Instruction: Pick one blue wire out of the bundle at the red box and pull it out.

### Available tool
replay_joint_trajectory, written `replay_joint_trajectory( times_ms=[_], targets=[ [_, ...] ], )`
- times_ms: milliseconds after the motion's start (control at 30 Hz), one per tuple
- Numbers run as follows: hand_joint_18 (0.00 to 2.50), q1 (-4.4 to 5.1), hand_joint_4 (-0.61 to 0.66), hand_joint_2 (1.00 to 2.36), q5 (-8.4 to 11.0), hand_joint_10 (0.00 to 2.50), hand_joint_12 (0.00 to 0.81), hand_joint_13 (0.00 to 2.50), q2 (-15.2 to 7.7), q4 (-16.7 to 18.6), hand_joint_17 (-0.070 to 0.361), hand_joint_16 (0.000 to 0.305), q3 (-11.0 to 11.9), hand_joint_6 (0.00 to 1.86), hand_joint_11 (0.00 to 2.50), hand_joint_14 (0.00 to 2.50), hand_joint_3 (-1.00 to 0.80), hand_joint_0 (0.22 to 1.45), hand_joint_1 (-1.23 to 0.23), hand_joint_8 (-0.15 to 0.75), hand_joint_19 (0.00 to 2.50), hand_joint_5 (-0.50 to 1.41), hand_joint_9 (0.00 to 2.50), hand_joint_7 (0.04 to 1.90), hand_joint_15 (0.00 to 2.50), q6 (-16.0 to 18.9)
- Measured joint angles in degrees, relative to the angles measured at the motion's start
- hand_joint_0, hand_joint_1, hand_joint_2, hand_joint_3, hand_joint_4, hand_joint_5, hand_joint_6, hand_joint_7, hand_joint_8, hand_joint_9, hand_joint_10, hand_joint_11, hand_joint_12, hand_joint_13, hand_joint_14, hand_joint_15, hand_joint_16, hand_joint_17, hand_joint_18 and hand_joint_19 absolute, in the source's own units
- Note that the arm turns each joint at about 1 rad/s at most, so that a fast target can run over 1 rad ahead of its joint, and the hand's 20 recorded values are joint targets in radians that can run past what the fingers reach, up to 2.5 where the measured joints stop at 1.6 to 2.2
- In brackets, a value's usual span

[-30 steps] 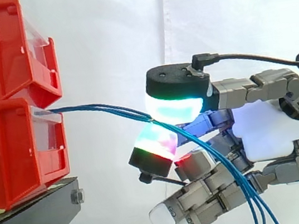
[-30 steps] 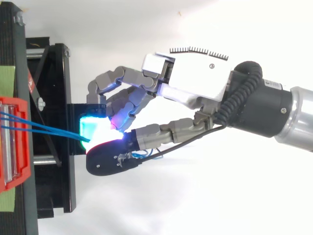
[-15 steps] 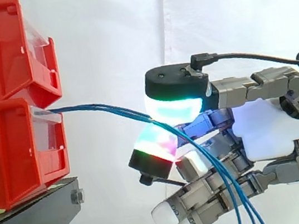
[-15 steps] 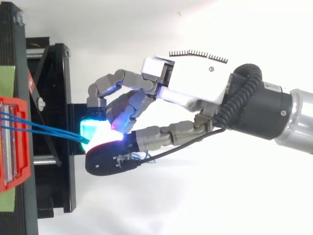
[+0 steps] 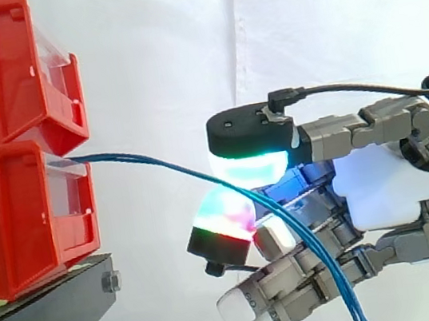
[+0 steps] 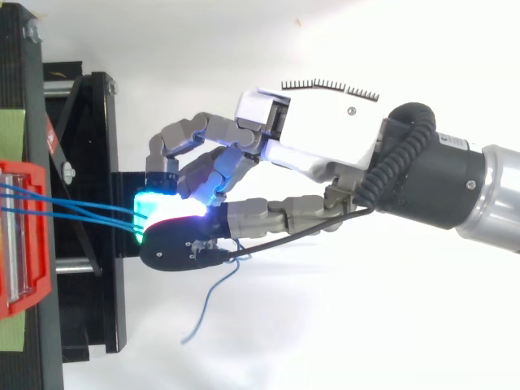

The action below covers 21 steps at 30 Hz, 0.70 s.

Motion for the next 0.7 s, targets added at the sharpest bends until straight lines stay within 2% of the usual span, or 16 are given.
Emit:
replay_joint_trajectory(
  times_ms=[200,233,700],
  targets=[
    [0.60,0.00,0.24,1.08,-0.02,0.02,0.463,0.71,0.0,0.0,0.175,0.078,0.0,0.75,0.80,0.01,0.00,0.53,-0.67,0.344,0.43,-0.11,1.15,1.13,0.33,0.0],
    [0.60,0.00,0.24,1.01,-0.02,0.02,0.462,0.70,0.0,0.0,0.174,0.077,0.0,0.74,0.79,0.01,0.01,0.54,-0.66,0.341,0.44,-0.11,1.14,1.13,0.33,0.0],
    [0.53,0.00,0.22,1.01,-0.09,0.02,0.430,0.67,0.0,0.1,0.156,0.070,0.0,0.74,0.84,0.01,-0.15,0.53,-0.67,0.323,0.47,-0.12,1.11,1.16,0.34,-0.1]
  ],
)
